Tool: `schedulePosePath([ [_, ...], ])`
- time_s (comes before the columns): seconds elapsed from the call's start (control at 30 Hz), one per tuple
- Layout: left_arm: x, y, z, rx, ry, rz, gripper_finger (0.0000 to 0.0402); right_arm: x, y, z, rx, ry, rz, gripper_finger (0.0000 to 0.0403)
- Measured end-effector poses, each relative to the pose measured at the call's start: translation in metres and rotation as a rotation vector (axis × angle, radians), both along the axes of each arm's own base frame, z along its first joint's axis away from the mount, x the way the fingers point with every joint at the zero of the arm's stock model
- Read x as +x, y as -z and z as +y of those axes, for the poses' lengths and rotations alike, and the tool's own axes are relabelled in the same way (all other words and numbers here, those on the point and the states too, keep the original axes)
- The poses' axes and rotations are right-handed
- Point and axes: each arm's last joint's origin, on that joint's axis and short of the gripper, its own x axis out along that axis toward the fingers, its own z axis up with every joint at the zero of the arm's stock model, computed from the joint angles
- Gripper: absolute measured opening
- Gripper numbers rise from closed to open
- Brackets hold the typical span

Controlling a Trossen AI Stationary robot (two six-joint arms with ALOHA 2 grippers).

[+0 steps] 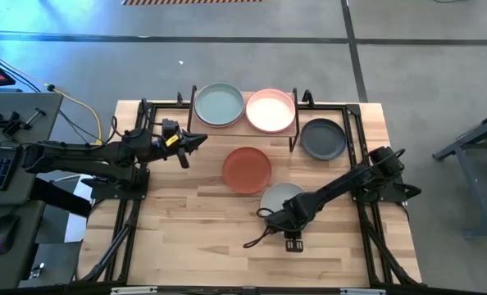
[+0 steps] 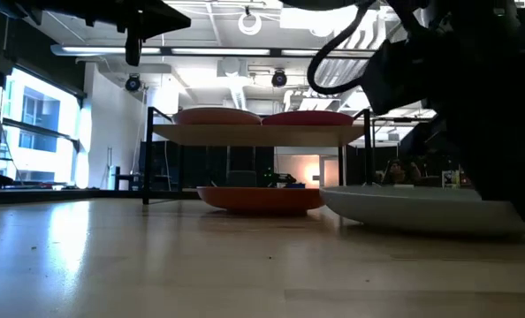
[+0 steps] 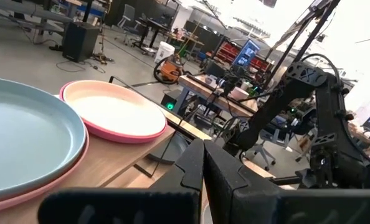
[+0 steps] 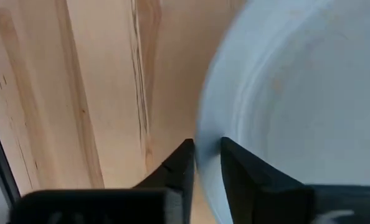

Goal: Place and stack plates onto a shelf
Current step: Stack the white plate on top of the light blue plate

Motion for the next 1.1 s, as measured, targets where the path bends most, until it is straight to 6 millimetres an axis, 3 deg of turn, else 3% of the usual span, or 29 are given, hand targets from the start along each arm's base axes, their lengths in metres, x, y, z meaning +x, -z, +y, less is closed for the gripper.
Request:
schedulePosePath([
  [0.13, 0.0, 0.002, 0.0, -0.002, 0.0, 0.019, 0.0, -0.007, -0.001, -0.003, -0.019, -0.015, 0.054, 0.0106],
  [0.27, 0.0, 0.002, 0.0, -0.002, 0.0, 0.021, 0.0, -0.012, -0.017, -0.006, -0.033, -0.037, 0.022, 0.0132],
  [0.57, 0.0, 0.002, 0.0, -0.001, -0.001, 0.017, 0.0, -0.025, -0.061, -0.016, -0.111, -0.011, -0.142, 0.0138],
  [0.73, 0.0, 0.001, 0.0, -0.001, -0.001, 0.014, 0.0, -0.04, -0.073, -0.026, -0.107, 0.013, -0.156, 0.0138],
  [0.97, 0.0, 0.001, 0.0, -0.001, -0.001, 0.014, 0.0, -0.09, -0.066, -0.053, -0.052, 0.317, -0.157, 0.0138],
  [1.1, 0.0, 0.001, 0.0, -0.001, -0.001, 0.014, 0.0, -0.103, -0.063, -0.061, 0.066, 0.559, -0.253, 0.0138],
])
